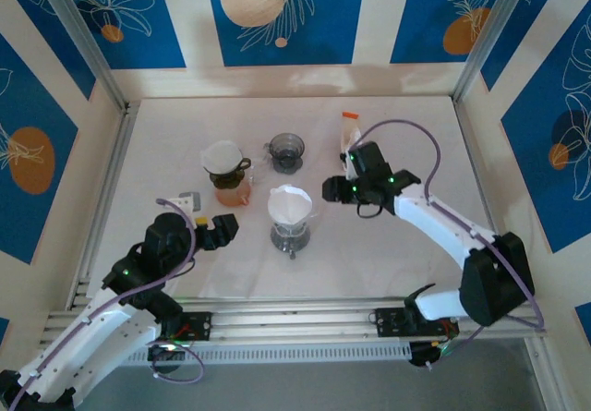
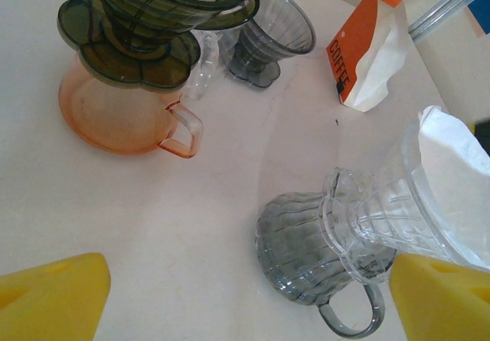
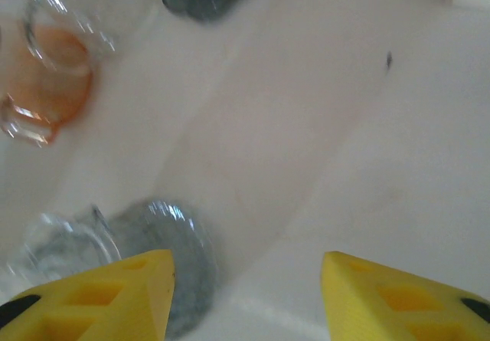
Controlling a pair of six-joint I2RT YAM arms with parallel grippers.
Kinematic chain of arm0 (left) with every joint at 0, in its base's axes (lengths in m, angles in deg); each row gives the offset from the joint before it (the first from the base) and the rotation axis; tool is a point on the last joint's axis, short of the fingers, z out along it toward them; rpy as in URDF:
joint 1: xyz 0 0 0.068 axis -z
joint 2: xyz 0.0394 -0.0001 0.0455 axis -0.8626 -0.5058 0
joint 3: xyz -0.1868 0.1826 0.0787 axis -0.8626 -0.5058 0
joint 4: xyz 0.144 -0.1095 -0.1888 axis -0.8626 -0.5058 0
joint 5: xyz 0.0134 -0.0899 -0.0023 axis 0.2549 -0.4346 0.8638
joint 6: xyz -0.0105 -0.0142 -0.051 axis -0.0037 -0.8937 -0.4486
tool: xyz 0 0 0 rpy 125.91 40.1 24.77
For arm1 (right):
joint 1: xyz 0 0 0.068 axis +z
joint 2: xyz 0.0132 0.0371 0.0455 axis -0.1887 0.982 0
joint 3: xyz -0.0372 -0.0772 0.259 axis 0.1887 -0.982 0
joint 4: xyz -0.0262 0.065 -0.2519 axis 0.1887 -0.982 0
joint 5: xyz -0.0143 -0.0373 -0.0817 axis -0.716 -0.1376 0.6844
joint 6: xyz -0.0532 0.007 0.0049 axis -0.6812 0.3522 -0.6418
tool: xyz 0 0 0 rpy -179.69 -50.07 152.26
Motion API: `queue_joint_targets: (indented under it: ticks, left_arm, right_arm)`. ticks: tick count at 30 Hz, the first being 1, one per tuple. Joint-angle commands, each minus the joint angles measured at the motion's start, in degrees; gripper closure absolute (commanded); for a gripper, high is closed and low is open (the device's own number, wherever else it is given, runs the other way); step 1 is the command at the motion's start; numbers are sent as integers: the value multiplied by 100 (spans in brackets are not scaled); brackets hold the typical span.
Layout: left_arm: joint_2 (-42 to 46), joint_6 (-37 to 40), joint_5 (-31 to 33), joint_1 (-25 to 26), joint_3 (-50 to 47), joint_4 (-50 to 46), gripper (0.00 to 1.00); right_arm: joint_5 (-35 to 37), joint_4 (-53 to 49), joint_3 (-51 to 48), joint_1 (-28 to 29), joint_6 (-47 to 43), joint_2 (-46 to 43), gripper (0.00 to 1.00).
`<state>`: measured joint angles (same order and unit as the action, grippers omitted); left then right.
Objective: Place the coffee filter in the dripper
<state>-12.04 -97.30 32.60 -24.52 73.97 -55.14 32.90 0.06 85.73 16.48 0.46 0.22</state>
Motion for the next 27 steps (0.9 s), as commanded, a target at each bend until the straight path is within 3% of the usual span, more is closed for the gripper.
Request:
queue_joint_targets:
  ticks: [1, 7, 13, 18, 27]
  left_arm:
    - [-239, 179, -479, -12, -17, 255, 14]
    - [-1148, 145, -1291, -8, -281, 768, 23]
    - [-2623, -197, -2121, 96, -663, 2087, 32]
    - [-3617, 12, -2206, 413, -485, 2408, 36]
    - [-4431, -39, -2420, 540, -352, 3065, 40]
  right_arm:
    - [-370, 44, 520, -109, -217, 471, 47]
    - [-326, -141, 1569, -186, -414, 1422, 47]
    - [-275, -236, 2088, -198, -363, 1776, 47]
    - [-186, -346, 2342, -217, -318, 1766, 47]
    - [-1, -436, 2332, -475, -131, 1164, 47]
